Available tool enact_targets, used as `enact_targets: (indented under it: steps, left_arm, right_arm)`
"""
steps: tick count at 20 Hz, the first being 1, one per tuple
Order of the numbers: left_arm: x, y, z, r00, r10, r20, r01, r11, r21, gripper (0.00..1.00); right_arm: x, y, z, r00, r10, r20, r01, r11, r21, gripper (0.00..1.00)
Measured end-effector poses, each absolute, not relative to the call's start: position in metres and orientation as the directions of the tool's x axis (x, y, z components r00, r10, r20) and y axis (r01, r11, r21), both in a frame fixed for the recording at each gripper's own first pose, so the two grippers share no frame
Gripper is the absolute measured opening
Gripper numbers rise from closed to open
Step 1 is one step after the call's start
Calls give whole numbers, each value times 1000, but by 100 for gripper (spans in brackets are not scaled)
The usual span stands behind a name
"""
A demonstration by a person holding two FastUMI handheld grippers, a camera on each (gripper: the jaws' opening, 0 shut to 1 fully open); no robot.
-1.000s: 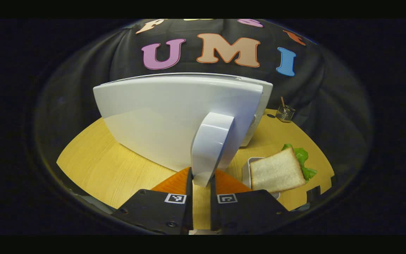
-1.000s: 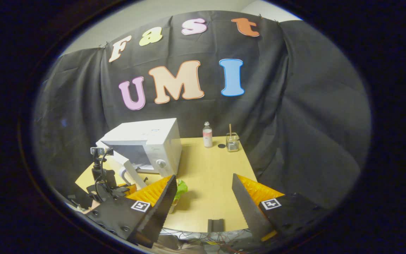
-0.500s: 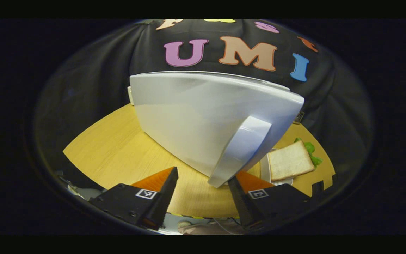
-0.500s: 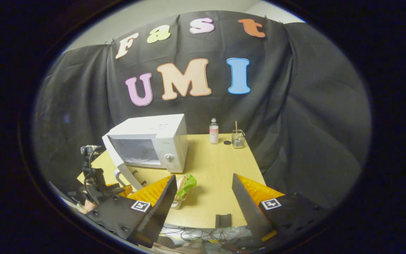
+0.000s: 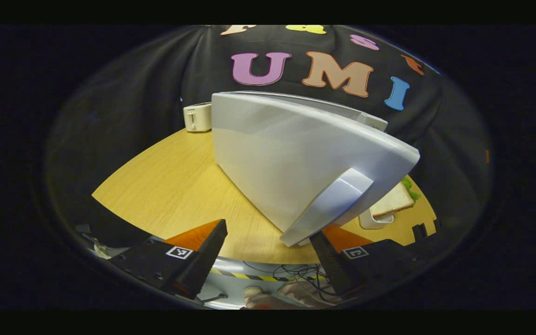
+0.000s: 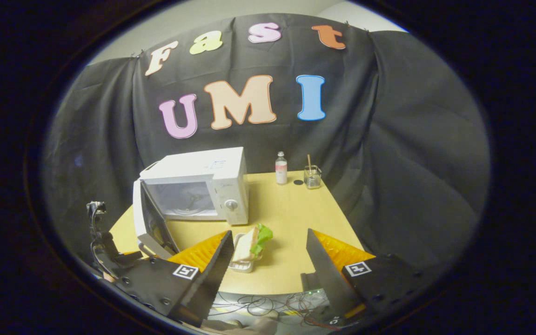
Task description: Open the microwave oven with the left hand, put the food in, and close the microwave oven.
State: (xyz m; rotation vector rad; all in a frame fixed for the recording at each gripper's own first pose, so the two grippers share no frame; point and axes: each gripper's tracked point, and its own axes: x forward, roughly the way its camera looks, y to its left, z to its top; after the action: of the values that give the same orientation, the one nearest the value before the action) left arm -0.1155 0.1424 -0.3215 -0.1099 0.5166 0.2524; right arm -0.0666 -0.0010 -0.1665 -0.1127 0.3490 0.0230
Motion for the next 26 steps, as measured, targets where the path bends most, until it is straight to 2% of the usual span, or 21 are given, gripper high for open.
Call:
enact_targets:
  steps: [7,15,17,24,25,26]
  left_arm:
    - [-173,213,-307,831,263,-490,-310,951,-16,100]
    - [-220,292,-290,810,365,-459,-421,907,-21,99]
    - [-229,307,-276,812,403,-423,-463,885,-46,99]
    - [-260,345,-215,775,552,-307,-600,796,-82,97]
    - [-263,350,-203,766,578,-280,-618,782,-76,94]
    - [-265,355,-190,756,603,-254,-636,768,-72,97]
  right_arm:
    - [-102,48,-185,931,6,-364,-44,994,-96,98]
    - [-127,78,-202,925,-2,-379,-39,994,-101,98]
    - [-127,77,-206,921,-12,-390,-28,995,-98,98]
    - [-80,64,-202,902,-11,-431,14,1000,4,98]
    - [-68,64,-203,896,2,-443,15,999,35,98]
    - [-56,64,-203,891,20,-454,13,997,70,98]
